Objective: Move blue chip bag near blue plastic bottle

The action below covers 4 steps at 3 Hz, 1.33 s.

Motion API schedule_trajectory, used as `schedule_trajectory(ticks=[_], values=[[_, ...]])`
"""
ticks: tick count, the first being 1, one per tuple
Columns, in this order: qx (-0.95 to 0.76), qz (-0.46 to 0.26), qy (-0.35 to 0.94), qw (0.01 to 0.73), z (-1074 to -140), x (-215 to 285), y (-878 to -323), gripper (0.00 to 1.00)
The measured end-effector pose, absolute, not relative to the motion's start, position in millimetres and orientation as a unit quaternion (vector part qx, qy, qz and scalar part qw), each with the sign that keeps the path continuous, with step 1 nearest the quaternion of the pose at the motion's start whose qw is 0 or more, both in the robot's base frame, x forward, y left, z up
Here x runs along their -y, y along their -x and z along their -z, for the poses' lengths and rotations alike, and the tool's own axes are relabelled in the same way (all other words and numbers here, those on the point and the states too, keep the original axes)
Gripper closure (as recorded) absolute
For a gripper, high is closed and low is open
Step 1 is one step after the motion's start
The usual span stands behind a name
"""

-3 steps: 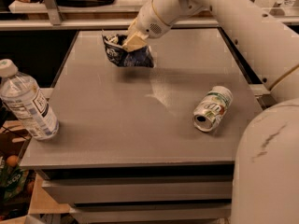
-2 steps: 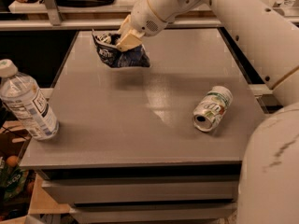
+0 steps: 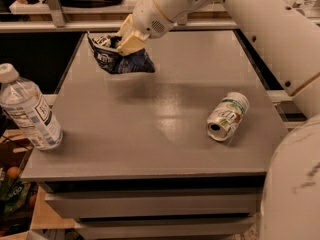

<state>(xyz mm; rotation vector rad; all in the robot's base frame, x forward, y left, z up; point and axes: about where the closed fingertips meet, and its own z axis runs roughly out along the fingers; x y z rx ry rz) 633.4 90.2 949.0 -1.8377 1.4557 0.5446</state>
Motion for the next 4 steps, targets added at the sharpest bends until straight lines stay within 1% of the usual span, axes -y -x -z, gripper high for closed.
schedule_trajectory(ticks=[2, 4], values=[[-0.557, -0.216, 0.736, 0.318, -920, -124, -597, 1.0], [-0.568, -0.202, 0.734, 0.312, -917, -155, -566, 1.0]])
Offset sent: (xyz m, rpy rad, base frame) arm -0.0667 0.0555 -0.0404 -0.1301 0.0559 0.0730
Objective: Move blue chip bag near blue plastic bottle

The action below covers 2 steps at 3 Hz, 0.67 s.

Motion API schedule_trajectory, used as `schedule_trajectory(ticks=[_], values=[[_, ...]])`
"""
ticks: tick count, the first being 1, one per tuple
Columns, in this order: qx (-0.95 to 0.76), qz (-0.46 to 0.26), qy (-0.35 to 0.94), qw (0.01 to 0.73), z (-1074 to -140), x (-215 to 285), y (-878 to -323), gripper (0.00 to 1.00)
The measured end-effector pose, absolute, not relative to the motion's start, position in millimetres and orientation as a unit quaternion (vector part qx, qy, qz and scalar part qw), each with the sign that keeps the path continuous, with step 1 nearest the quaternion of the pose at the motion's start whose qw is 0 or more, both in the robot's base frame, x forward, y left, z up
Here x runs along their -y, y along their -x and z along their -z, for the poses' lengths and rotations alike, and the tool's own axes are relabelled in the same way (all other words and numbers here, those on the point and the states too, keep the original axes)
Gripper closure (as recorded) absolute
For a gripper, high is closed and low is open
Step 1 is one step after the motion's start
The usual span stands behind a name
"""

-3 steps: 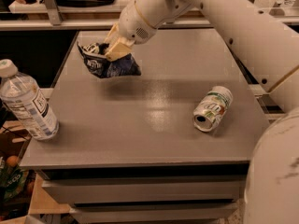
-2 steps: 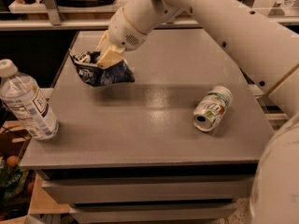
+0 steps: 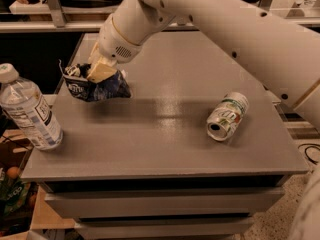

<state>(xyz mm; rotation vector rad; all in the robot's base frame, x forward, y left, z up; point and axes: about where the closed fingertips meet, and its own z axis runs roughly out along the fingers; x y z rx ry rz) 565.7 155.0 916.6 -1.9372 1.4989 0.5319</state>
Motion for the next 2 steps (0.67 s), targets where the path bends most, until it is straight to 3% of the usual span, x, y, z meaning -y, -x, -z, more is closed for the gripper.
schedule_trajectory(ticks=[2], values=[[-0.598, -0.191, 0.71, 0.318, -907.0, -177.0, -545.3, 1.0]])
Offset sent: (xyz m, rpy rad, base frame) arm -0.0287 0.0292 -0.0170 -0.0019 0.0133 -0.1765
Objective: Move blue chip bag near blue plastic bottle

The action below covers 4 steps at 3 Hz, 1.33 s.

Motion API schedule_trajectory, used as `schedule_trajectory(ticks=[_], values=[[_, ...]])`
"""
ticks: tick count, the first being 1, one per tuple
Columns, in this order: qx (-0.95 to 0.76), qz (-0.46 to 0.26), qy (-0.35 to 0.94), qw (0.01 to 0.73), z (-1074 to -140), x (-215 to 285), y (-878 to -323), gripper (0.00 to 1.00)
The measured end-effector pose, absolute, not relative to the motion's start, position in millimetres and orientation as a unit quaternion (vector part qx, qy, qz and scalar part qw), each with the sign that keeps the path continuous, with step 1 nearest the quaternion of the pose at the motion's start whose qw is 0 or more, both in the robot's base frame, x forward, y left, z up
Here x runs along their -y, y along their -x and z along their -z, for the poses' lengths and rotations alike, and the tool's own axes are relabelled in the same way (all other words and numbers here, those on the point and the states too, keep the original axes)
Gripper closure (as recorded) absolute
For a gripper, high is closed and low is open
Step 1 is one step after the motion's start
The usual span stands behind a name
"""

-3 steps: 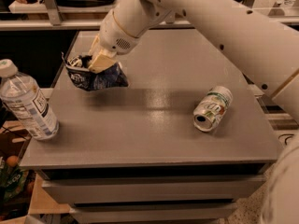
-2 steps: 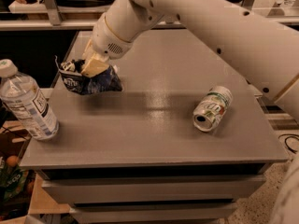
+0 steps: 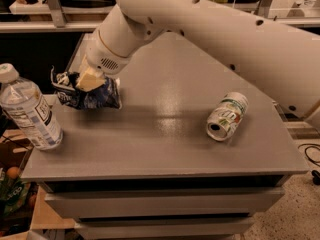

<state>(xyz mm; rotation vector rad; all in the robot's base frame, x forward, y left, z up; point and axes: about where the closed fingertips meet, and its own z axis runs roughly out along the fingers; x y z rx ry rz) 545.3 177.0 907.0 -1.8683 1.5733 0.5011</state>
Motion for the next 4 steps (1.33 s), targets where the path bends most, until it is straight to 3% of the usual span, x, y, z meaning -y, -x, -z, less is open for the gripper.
schedule_trajectory(ticks=[1, 4], values=[[-0.621, -0.184, 0.689, 0.325, -904.7, -179.8, -541.8, 0.82], [-0.642, -0.179, 0.671, 0.326, -899.4, -184.9, -538.4, 0.13]])
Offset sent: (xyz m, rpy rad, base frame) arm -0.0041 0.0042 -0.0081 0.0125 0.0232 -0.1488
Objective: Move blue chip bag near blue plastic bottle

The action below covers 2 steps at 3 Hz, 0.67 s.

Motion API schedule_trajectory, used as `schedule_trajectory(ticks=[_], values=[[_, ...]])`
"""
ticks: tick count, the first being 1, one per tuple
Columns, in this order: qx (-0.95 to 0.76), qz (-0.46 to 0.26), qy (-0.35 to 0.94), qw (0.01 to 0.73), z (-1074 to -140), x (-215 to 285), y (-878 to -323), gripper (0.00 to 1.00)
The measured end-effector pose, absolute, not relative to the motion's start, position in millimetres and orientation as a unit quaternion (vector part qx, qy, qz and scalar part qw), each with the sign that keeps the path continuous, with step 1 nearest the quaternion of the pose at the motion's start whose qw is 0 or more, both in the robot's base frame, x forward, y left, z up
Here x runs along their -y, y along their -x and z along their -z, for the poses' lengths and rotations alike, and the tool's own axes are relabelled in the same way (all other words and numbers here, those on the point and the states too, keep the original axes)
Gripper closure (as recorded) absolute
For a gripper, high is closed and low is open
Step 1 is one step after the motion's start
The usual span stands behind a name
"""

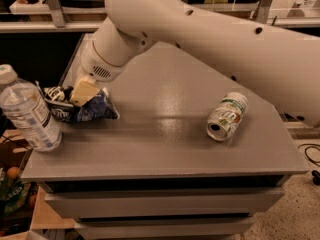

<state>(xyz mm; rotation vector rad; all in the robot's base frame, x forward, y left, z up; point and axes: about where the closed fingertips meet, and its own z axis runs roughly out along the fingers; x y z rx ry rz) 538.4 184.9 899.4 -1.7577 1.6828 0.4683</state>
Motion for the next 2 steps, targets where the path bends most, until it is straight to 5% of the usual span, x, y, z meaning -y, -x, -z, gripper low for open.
schedule_trajectory(ticks=[1, 2], values=[[-0.632, -0.195, 0.679, 0.317, -892.4, -185.4, -541.7, 0.0], [-0.631, -0.199, 0.679, 0.317, -891.2, -185.6, -542.6, 0.0]])
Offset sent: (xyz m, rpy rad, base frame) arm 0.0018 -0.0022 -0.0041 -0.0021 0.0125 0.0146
